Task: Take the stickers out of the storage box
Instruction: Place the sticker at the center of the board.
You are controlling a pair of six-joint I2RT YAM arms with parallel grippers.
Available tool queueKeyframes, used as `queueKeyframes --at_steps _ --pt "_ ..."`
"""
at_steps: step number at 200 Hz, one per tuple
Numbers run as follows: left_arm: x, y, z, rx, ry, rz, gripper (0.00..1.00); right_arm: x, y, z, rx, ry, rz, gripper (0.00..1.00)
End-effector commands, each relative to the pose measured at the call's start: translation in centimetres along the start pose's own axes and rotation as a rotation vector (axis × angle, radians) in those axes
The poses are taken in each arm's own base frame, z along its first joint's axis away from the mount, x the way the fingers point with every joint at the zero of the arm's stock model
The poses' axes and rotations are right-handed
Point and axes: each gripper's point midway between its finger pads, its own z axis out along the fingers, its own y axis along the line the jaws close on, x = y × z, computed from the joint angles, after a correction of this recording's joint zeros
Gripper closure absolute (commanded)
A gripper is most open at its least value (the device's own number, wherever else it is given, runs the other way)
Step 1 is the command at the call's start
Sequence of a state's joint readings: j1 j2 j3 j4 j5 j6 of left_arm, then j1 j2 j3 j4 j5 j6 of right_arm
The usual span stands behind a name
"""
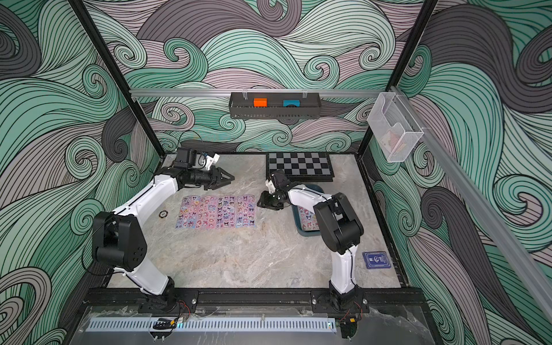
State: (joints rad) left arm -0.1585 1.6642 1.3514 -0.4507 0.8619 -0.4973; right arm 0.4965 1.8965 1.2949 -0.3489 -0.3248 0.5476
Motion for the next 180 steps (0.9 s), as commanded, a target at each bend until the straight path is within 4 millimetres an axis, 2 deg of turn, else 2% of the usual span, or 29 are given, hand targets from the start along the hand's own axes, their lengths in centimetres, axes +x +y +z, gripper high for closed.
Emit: queueKeyframes --at_steps 1,23,44,72,93,114,153,180 --pt "-0.3 -1.2 -0.7 0.028 -0.012 0.03 0.61 -0.6 0.6 -4.5 0.025 -0.064 -0.07 0.49" --pt "-0.2 -1.0 -0.6 0.023 -0.016 0.027 0.61 -0.9 -1.3 -8.5 0.074 -0.118 -0.083 0.46" --pt "-0.1 -0.7 -0.2 0.022 -0.012 0.02 0.61 -0.9 -4.8 -12.2 0.15 -0.163 -0.056 0.39" --pt "0.0 -0.1 0.7 0.002 -0.002 0.011 0.61 0.5 -10.1 -14.5 0.297 -0.129 -0.035 0.28" --pt "0.2 0.1 1.4 -0.026 0.005 0.018 0.61 1.6 -13.3 -14.7 0.386 -0.054 -0.032 0.21" --pt "0.5 0.1 2.1 -0.057 0.012 0.033 0.61 2.5 -15.5 -14.1 0.455 0.024 -0.031 0.15" --pt "1.3 0.5 4.2 -0.135 0.052 0.069 0.61 3.3 -17.0 -11.7 0.466 0.128 -0.003 0.09" --pt "1.7 1.6 5.0 -0.262 0.059 0.111 0.61 3.7 -18.0 -11.0 0.498 0.161 0.011 0.03"
